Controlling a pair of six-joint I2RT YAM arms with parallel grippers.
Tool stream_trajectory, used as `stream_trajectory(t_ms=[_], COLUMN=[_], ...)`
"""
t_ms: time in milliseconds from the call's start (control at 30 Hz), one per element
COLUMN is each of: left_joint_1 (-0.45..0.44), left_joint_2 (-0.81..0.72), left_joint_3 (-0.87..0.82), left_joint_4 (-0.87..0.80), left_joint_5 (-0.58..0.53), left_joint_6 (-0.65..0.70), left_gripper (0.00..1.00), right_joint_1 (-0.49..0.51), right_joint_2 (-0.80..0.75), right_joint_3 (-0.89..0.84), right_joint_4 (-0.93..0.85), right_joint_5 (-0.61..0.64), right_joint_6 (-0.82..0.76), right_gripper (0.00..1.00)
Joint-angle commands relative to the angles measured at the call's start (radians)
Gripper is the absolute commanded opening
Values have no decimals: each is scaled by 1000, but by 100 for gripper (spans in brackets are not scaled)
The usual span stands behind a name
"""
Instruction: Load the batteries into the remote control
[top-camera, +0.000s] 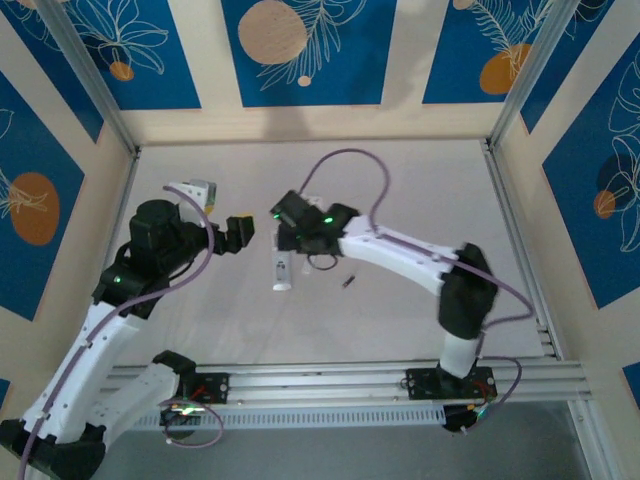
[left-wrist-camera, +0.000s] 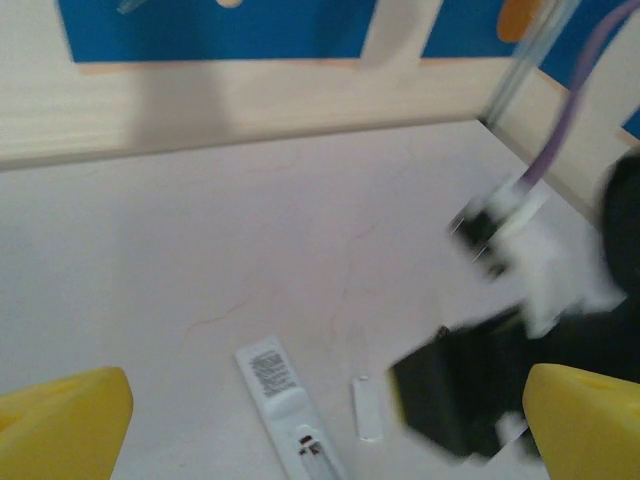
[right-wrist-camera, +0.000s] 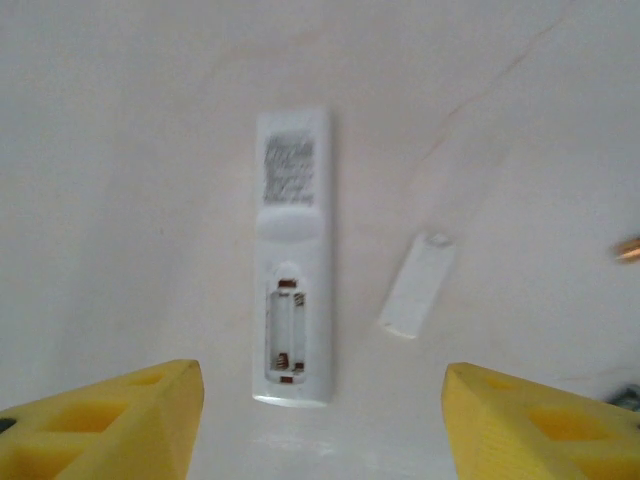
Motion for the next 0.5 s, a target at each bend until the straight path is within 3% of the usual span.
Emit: stream_trajectory(t_ms=[0,233,467], left_joint_1=[4,5,4], left_joint_2=[32,89,105], left_joint_3=[-43,-47,-65], left_joint_4=[86,119,112], left_joint_5=[148,252,266], left_joint_6=[-10,26,24], left_gripper=[100,100,100], right_joint_1=[-74,-265,-267], right_joint_2=[-109,-211,-128], right_joint_3=[-136,-429,-511], right_joint_4=[28,121,160], right_joint_5=[-9,-186,-225], right_joint_6=[15,162,252], right_gripper=[61,45,39])
